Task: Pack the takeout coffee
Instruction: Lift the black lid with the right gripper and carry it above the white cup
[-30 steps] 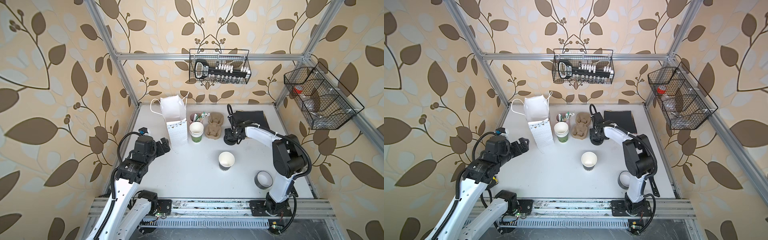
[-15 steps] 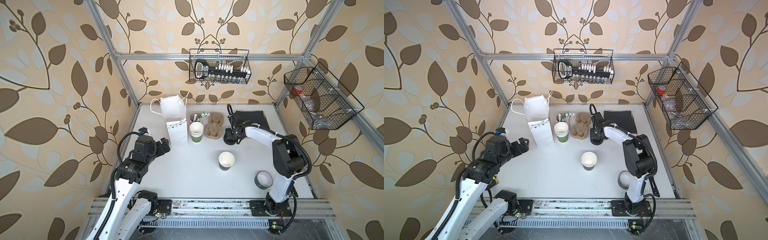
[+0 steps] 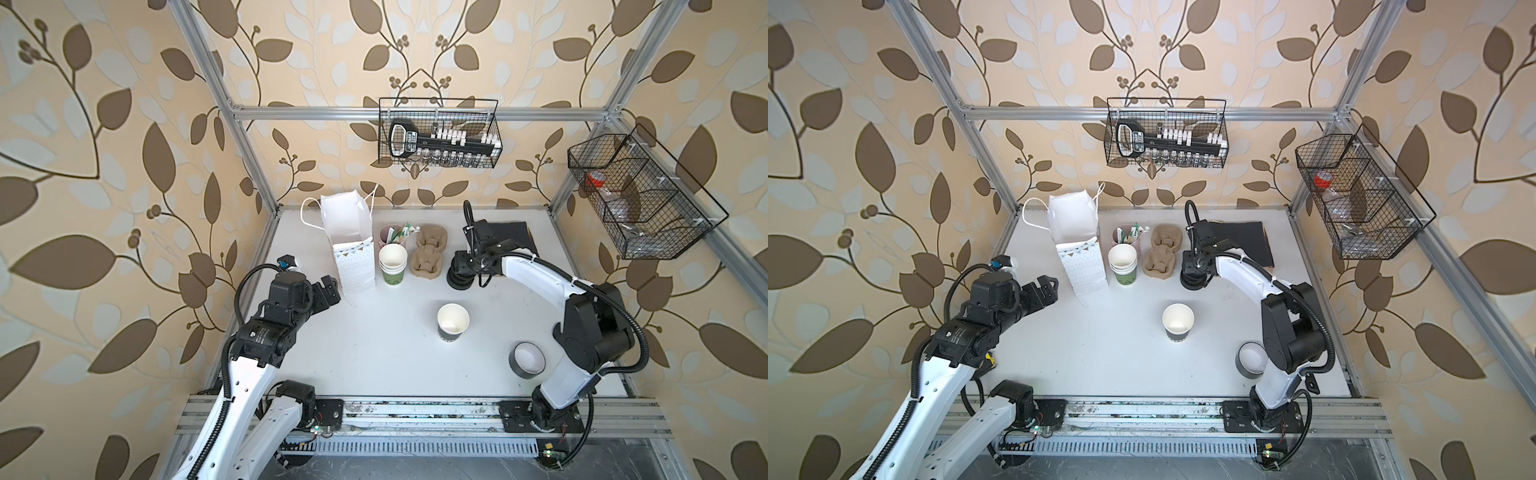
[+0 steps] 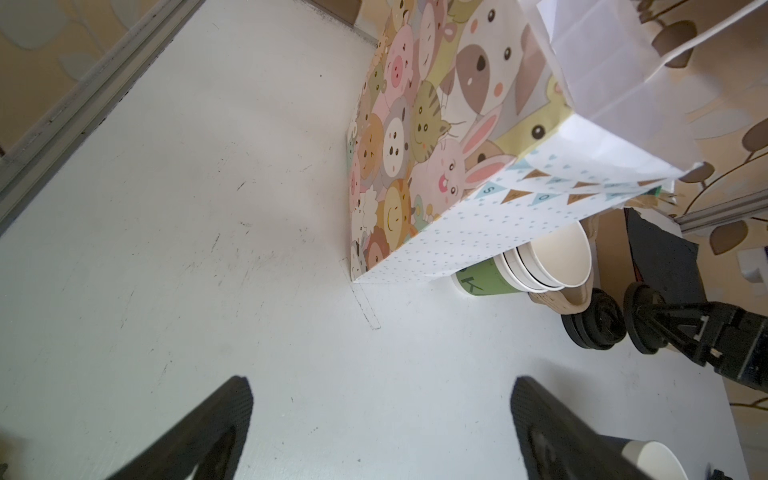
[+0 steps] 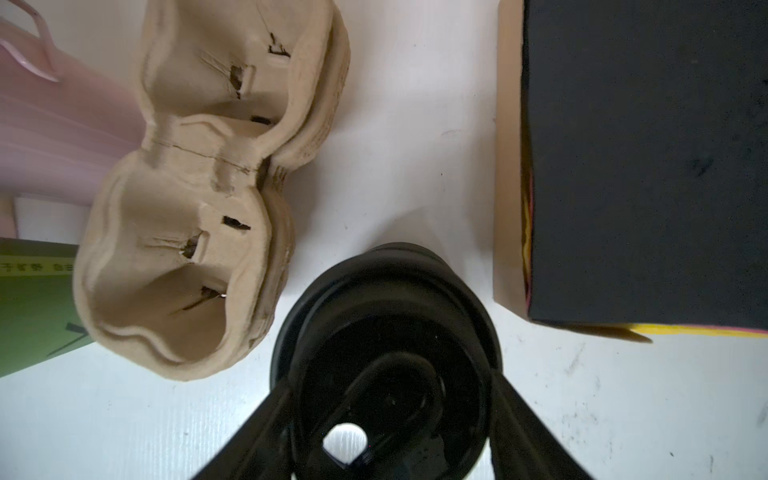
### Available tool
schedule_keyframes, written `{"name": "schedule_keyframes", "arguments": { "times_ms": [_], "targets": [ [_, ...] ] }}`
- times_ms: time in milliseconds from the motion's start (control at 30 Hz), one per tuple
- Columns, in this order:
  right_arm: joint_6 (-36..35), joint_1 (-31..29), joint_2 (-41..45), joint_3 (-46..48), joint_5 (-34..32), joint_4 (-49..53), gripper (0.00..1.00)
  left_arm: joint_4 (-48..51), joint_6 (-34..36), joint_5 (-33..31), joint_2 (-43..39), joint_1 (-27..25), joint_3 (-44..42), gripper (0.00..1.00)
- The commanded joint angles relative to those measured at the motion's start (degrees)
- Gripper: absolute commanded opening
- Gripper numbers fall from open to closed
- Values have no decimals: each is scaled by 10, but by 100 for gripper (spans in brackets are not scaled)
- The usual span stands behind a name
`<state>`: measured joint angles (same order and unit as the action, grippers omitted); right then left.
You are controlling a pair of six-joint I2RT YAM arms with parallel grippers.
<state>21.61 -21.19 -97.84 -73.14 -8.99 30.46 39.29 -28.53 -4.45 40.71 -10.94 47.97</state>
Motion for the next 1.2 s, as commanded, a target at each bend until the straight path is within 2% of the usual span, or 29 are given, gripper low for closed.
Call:
{"name": "schedule_keyframes", "arguments": {
  "times_ms": [0, 267, 533, 733, 867, 1167],
  "targets": [
    [1, 2, 35, 17, 10, 8, 65, -9, 5, 0, -6, -3, 8, 99],
    [-13, -32, 151, 65, 15, 33, 64, -9, 5, 6, -11, -4, 7, 99],
    [-26, -143, 229, 107, -1, 90, 64, -11, 5, 14, -15, -3, 5, 99],
    [-17, -184, 267, 144, 1, 113, 64, -11, 5, 16, -19, -3, 5, 99],
    [-13, -218, 282, 150, -24, 138, 64, -11, 5, 18, -19, -3, 5, 99],
    [-19, -239, 263, 150, -45, 162, 64, -11, 5, 18, -20, -4, 5, 99]
  ]
}}
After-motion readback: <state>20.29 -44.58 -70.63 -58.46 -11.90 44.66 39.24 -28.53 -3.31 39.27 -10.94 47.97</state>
